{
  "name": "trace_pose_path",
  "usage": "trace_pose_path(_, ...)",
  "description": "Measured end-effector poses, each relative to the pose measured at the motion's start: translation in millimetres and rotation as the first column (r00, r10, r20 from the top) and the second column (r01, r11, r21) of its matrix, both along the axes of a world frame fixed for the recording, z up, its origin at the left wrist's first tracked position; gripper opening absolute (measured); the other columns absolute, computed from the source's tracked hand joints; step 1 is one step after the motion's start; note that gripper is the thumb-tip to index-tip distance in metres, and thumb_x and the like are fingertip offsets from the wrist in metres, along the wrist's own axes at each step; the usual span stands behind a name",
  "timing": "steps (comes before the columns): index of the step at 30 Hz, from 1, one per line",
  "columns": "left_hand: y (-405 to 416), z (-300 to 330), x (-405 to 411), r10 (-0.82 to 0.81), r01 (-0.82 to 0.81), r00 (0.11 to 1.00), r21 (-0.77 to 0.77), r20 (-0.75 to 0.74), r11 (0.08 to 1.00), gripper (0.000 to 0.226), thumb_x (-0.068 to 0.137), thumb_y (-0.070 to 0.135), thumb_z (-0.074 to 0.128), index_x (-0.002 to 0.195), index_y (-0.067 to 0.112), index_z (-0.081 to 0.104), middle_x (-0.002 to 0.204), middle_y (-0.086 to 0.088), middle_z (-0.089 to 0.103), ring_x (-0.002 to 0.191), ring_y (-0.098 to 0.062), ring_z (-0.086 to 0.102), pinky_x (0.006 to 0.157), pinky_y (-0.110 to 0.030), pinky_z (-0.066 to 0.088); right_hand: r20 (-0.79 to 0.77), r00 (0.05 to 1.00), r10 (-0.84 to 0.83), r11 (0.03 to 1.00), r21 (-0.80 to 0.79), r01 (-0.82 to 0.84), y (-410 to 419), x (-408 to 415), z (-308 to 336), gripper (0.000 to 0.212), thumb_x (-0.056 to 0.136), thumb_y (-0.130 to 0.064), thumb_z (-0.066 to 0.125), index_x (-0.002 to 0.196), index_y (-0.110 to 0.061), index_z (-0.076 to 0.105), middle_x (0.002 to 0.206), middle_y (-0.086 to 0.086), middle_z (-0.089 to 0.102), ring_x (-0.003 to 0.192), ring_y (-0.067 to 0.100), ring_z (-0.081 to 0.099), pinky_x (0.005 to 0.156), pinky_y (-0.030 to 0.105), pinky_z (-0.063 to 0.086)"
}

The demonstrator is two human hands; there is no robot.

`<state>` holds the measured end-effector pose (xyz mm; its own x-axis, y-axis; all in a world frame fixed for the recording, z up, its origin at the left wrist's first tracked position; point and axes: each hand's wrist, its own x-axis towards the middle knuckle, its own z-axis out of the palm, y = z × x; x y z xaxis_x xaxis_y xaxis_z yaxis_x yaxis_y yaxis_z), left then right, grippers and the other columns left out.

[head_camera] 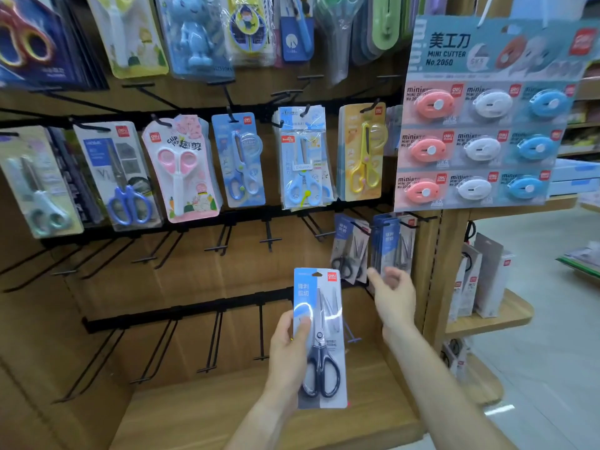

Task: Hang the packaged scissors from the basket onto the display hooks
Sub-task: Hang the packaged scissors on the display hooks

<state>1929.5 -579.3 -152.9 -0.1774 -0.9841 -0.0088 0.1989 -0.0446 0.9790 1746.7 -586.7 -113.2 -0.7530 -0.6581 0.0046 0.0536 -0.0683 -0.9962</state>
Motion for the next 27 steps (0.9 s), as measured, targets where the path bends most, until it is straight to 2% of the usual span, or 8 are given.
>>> trace_pose_path(3, 6, -3, -21, -0.027, 0.027, 0.999, 0.0, 0.021, 1.0, 0.014, 0.108, 0.02, 0.057, 0.106, 0.024, 0.071, 0.104, -0.01, 0.079, 0.093, -0.029, 0.076, 0.088, -0.048, 0.06, 0.044, 0.976, 0.213, 0.973, -0.104, -0.207, 54, 38, -19, 0.025, 0.097, -0.023, 0.072, 0.118, -0.023, 0.058, 0.108, -0.002, 0.074, 0.096, 0.016, 0.073, 0.077, 0.03, 0.055)
trace_pose_path(6, 11, -1, -45, -0.091, 0.092, 0.995, -0.014, 0.04, 0.996, 0.018, 0.108, 0.019, 0.056, 0.111, 0.026, 0.071, 0.111, -0.007, 0.078, 0.105, -0.031, 0.075, 0.097, -0.054, 0.06, 0.044, 0.982, 0.184, 0.979, -0.093, -0.179, 61, 39, -33, 0.021, 0.098, -0.006, 0.069, 0.112, -0.017, 0.058, 0.099, 0.006, 0.078, 0.082, 0.016, 0.077, 0.063, 0.029, 0.059)
trace_pose_path(8, 9, 7, -59, -0.142, 0.142, 0.99, -0.018, 0.024, 0.99, 0.022, 0.109, 0.016, 0.053, 0.119, 0.025, 0.07, 0.115, -0.005, 0.078, 0.109, -0.028, 0.075, 0.098, -0.052, 0.06, 0.042, 0.992, 0.122, 0.987, -0.11, -0.117, 48, 26, -32, 0.024, 0.097, -0.003, 0.068, 0.11, -0.022, 0.06, 0.105, 0.005, 0.076, 0.087, 0.017, 0.077, 0.071, 0.037, 0.063)
trace_pose_path(11, 0, 26, -71, -0.178, 0.184, 0.978, -0.037, 0.11, 0.982, 0.03, 0.107, 0.006, 0.052, 0.127, 0.024, 0.066, 0.114, -0.003, 0.077, 0.101, -0.017, 0.076, 0.078, -0.023, 0.06, -0.026, 0.998, 0.063, 0.985, -0.159, -0.066, 28, 4, -22, 0.033, 0.097, -0.007, 0.068, 0.107, -0.037, 0.059, 0.121, 0.003, 0.069, 0.112, 0.024, 0.07, 0.092, 0.053, 0.06)
trace_pose_path(15, -13, 40, -77, -0.084, 0.13, 0.947, -0.129, 0.312, 0.983, 0.035, 0.101, 0.004, 0.061, 0.125, 0.029, 0.062, 0.101, 0.0, 0.069, 0.086, -0.006, 0.068, 0.062, -0.007, 0.051, -0.132, 0.99, 0.052, 0.987, -0.146, -0.072, 8, -15, -10, 0.038, 0.096, -0.009, 0.068, 0.108, -0.043, 0.057, 0.125, -0.006, 0.063, 0.122, 0.023, 0.063, 0.098, 0.055, 0.057)
trace_pose_path(19, -20, 43, -84, -0.064, 0.125, 0.931, -0.149, 0.36, 0.981, 0.031, 0.101, 0.004, 0.063, 0.115, 0.031, 0.063, 0.097, 0.005, 0.068, 0.083, -0.004, 0.066, 0.059, -0.007, 0.05, -0.16, 0.986, 0.038, 0.987, -0.149, -0.062, -4, -25, -5, 0.039, 0.097, -0.006, 0.066, 0.108, -0.042, 0.056, 0.127, -0.004, 0.059, 0.117, 0.018, 0.063, 0.092, 0.05, 0.061)
trace_pose_path(23, -27, 46, -85, -0.048, 0.112, 0.92, -0.142, 0.388, 0.984, 0.034, 0.099, 0.003, 0.065, 0.116, 0.032, 0.065, 0.093, 0.007, 0.07, 0.083, -0.007, 0.069, 0.059, -0.009, 0.049, -0.117, 0.991, 0.072, 0.992, -0.095, -0.083, -16, -34, -7, 0.035, 0.099, -0.007, 0.065, 0.114, -0.038, 0.058, 0.129, 0.0, 0.058, 0.097, 0.02, 0.071, 0.079, 0.054, 0.064)
trace_pose_path(27, -32, 46, -74, -0.044, 0.147, 0.896, -0.204, 0.441, 0.968, 0.045, 0.102, 0.008, 0.063, 0.129, 0.042, 0.052, 0.109, 0.025, 0.062, 0.094, 0.01, 0.061, 0.082, -0.007, 0.051, -0.184, 0.98, 0.077, 0.996, -0.02, -0.083, -45, -42, 6, 0.034, 0.099, -0.005, 0.062, 0.124, -0.029, 0.058, 0.114, 0.004, 0.065, 0.07, 0.012, 0.061, 0.057, 0.03, 0.055)
